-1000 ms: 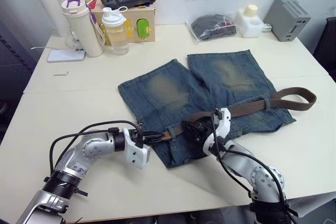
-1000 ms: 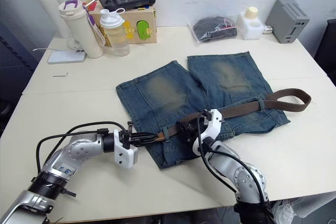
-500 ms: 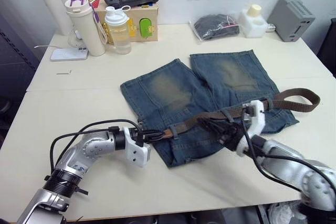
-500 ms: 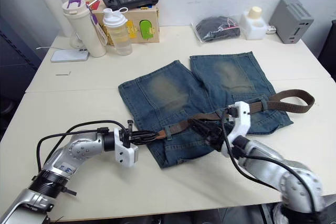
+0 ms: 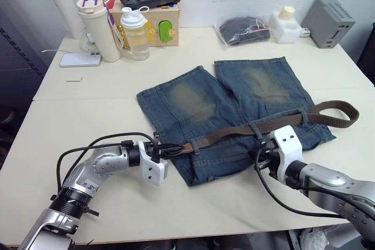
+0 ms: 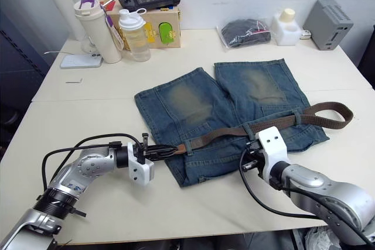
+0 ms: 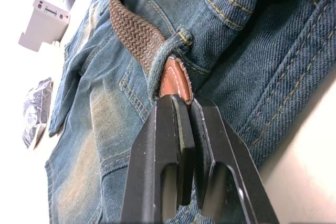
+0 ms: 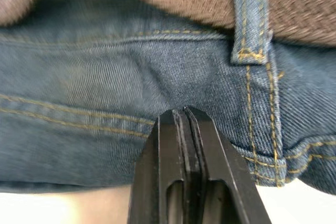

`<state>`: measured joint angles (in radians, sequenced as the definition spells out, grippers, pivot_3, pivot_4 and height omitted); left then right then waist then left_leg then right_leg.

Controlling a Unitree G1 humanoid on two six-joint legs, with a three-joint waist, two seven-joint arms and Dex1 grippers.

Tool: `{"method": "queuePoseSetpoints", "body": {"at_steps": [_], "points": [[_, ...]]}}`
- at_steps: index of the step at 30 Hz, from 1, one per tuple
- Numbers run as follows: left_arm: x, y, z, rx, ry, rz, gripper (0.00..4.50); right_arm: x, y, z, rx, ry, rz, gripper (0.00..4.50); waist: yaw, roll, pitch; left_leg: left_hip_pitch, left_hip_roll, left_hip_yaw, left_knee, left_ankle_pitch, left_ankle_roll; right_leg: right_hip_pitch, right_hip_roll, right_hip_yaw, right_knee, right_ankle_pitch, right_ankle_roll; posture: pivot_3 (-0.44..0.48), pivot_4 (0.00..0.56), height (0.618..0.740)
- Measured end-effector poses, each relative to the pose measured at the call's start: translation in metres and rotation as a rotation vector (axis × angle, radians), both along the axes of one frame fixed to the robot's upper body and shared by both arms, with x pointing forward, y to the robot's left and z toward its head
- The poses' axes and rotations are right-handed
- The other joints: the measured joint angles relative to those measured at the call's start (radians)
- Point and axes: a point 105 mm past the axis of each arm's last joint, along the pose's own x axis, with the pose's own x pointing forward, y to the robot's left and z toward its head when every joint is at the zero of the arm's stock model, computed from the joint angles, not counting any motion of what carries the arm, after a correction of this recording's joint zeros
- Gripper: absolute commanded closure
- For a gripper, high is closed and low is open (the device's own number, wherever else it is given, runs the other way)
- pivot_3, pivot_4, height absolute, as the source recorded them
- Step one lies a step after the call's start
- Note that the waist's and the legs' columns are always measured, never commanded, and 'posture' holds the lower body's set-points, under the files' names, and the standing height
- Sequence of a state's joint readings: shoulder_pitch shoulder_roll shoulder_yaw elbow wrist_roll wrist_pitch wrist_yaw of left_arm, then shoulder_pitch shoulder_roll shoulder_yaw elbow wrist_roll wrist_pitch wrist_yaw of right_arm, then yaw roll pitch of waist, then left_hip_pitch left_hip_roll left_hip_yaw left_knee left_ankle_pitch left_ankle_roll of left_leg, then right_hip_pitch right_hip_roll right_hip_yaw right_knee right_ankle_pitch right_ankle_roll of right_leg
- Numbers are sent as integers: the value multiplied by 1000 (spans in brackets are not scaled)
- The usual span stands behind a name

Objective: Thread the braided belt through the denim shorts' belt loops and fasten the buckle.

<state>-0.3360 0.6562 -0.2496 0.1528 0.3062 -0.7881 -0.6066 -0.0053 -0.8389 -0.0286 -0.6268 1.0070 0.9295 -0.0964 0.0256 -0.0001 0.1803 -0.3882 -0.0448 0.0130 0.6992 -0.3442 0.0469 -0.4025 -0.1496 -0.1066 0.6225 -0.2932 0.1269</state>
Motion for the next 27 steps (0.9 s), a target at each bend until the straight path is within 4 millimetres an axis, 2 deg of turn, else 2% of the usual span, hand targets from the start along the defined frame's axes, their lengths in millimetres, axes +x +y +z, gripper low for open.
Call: {"method": "queuePoseSetpoints", "body": {"at_steps": [5, 8, 11, 15, 20, 27], "points": [[-3, 43, -2, 82, -2, 56, 4500, 3, 7, -3, 49, 5, -12, 4424, -11, -3, -2, 5, 4, 0, -1, -2, -4, 5, 2, -1, -2, 0, -1, 0, 150, 690], [-13, 89, -7, 157, 32, 103, 4500, 5, 12, -4, 62, 6, -5, 4424, -25, -4, -3, 6, 6, -1, -1, -4, -5, 5, 1, 0, -1, -2, -3, 0, 150, 690], [-24, 151, -5, 281, 52, 181, 4500, 5, 16, -5, 75, 10, -1, 4424, -30, -4, -3, 9, 7, 0, -2, -6, -5, 5, 2, -3, 0, -3, -5, 0, 150, 690], [-38, 201, -3, 362, 82, 269, 4500, 6, 20, -7, 85, 17, -4, 4424, -28, -6, -4, 14, 8, 4, -3, -10, -2, 8, 2, -7, 0, -3, -5, 0, 150, 690], [-48, 236, -1, 430, 109, 360, 4500, 7, 26, -8, 96, 19, 7, 4424, -30, -7, -5, 20, 10, 14, -4, -13, -1, 7, 1, -9, 3, -3, -5, 0, 150, 690], [-52, 245, -4, 476, 107, 374, 4500, 9, 32, -8, 102, 19, 25, 4424, -31, -7, -6, 25, 14, 25, -8, -15, -2, 5, 1, -7, 5, -3, -5, 0, 150, 690]]}}
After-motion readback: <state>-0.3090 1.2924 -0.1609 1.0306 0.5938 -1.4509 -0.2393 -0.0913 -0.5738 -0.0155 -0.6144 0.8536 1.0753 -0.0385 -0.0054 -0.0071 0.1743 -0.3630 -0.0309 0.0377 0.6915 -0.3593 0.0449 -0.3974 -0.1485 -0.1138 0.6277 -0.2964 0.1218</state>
